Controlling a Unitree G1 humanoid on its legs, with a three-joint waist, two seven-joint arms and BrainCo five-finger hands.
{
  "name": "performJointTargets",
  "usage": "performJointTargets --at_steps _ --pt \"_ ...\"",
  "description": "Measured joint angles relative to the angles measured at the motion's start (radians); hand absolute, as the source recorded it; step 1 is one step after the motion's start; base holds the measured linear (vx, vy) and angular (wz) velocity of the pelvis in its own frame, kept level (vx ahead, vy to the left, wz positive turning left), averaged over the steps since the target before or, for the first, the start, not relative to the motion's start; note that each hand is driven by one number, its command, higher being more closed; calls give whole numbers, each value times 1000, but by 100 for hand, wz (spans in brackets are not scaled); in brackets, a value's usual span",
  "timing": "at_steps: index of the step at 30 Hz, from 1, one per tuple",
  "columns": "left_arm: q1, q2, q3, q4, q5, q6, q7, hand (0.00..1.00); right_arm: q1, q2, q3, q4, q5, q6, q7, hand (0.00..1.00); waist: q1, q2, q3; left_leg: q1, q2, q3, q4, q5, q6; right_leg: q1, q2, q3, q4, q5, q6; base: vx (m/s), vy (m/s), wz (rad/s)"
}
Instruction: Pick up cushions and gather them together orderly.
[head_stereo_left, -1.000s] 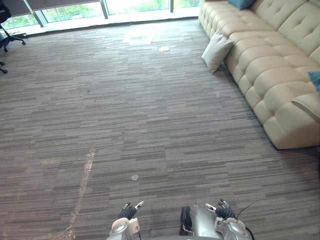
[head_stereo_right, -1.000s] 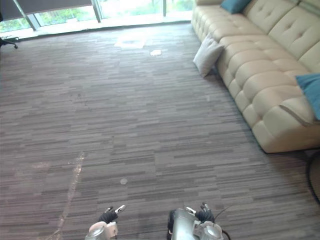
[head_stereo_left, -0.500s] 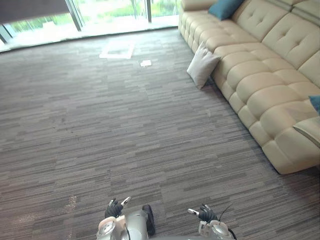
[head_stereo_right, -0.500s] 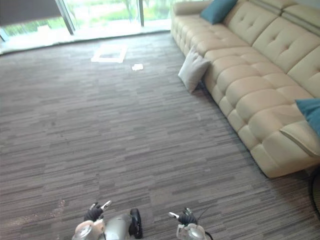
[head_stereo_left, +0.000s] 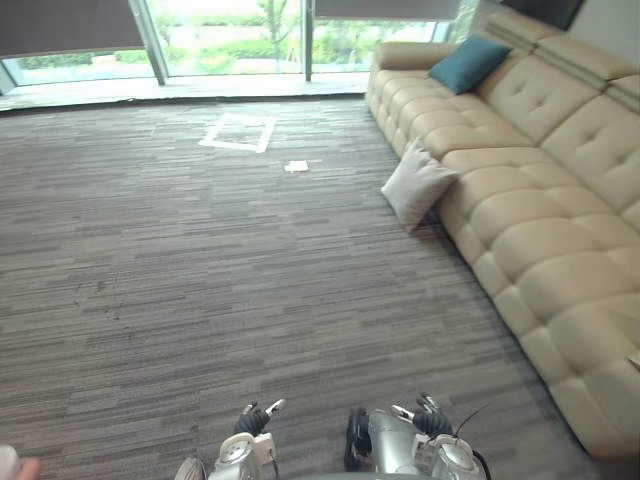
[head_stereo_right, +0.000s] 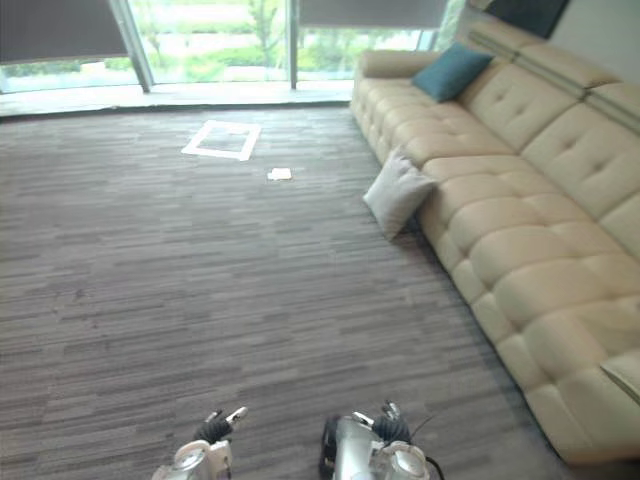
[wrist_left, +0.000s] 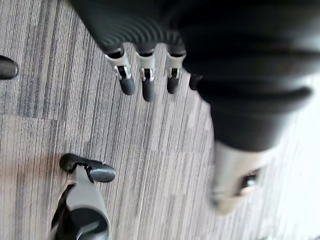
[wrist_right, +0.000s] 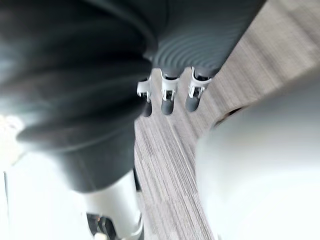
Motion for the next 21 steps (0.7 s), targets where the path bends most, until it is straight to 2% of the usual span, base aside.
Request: performJointTargets --at_steps 1,2,3,4,5,6,7,8,9,10,11,12,13,14,15,16,17,18,19,20,21 --pt "-5 0 2 -1 0 0 -2 0 0 -8 1 -1 0 2 -1 0 -3 24 12 -107 28 -22 243 154 -49 88 12 -7 -73 -23 5 573 -124 16" --pt "4 0 15 -5 -3 0 -4 0 -2 -11 3 0 2 1 -3 0 4 33 20 -183 57 -37 403 206 -94 145 24 -11 -125 -28 2 689 -87 -14" --pt "6 1 43 -13 -13 -3 -2 0 -8 -2 8 5 8 3 -5 0 20 46 32 -278 98 -19 599 202 -72 243 52 0 -186 -41 -11 628 -17 -41" --pt "10 9 57 -34 -21 -8 -2 0 -12 13 32 19 8 3 -7 0 31 32 41 -363 118 9 698 166 -12 352 54 17 -260 -68 1 593 -16 -44" --pt "11 12 57 -44 -22 -8 -1 0 -14 18 40 23 8 4 -7 0 35 29 42 -390 124 20 704 155 -1 380 53 20 -280 -72 4 620 -17 -33" --pt "16 13 56 -68 -23 -10 -2 0 -17 31 60 36 8 5 -8 0 49 20 39 -478 143 66 669 123 5 457 48 33 -349 -91 12 594 13 -34" --pt "26 14 54 -95 -30 -12 -2 0 -18 41 76 46 8 14 -9 0 63 14 36 -541 164 125 565 92 15 509 40 51 -399 -99 25 599 36 -36" --pt "31 14 56 -105 -30 -14 -2 0 -18 43 83 46 8 16 -10 0 64 12 35 -562 168 147 505 83 19 525 36 56 -416 -102 32 436 66 -38" --pt "41 15 60 -117 -31 -19 -2 0 -19 47 94 45 8 18 -10 0 64 9 35 -587 168 185 379 70 20 555 25 67 -447 -109 44 489 123 -36" --pt "48 12 62 -128 -31 -25 0 0 -16 54 92 45 8 22 -10 0 67 0 32 -593 141 225 141 80 11 597 3 83 -478 -113 71 790 276 -66" --pt "58 13 65 -128 -31 -27 1 0 -15 56 89 45 5 22 -13 0 81 -2 27 -584 110 221 -113 148 -6 636 -16 117 -502 -131 95 671 249 -66" --pt "60 15 66 -128 -31 -28 1 0 -15 58 89 48 5 22 -14 0 87 -6 26 -584 103 214 -123 210 1 646 -22 130 -506 -137 100 835 367 -72" --pt "61 43 69 -125 -31 -27 2 0 -14 69 91 65 5 24 -15 0 96 -42 1 -576 62 219 -118 219 45 655 -59 168 -509 -125 82 718 338 -30" --pt "62 50 65 -124 -30 -25 3 0 5 81 89 55 3 22 -15 0 87 -69 -26 -580 49 235 -84 181 81 624 -90 199 -460 -61 99 860 426 -20" --pt "63 51 66 -124 -30 -26 2 0 12 84 89 55 3 23 -15 0 90 -74 -28 -578 47 239 -65 163 89 618 -95 212 -435 -43 126 715 381 4" --pt "63 65 65 -124 -30 -27 1 0 25 91 89 53 3 23 -13 0 94 -103 -32 -543 14 247 -41 128 113 605 -124 245 -335 0 173 662 358 1" --pt "56 75 48 -113 -30 -25 3 0 42 91 88 43 3 22 -13 0 91 -112 -32 -468 -19 249 -49 84 129 542 -139 286 -117 95 217 641 326 0" --pt "55 74 43 -105 -30 -24 3 0 45 86 88 41 3 21 -13 0 88 -104 -31 -435 -23 247 -60 64 127 502 -136 301 -14 144 234 680 310 -6" --pt "50 76 29 -84 -29 -22 3 0 44 79 89 31 3 10 -6 0 84 -88 -20 -347 -39 240 -94 21 113 385 -118 326 265 179 242 635 244 -1" --pt "43 79 22 -71 -29 -18 3 0 50 77 87 6 3 3 -3 0 68 -96 -21 -275 -60 231 -127 4 118 286 -103 324 430 139 238 514 189 7" --pt "41 78 16 -63 -29 -17 2 0 53 75 86 -2 3 2 -2 0 61 -92 -21 -251 -63 226 -143 -6 116 257 -96 309 465 121 232 392 108 18"
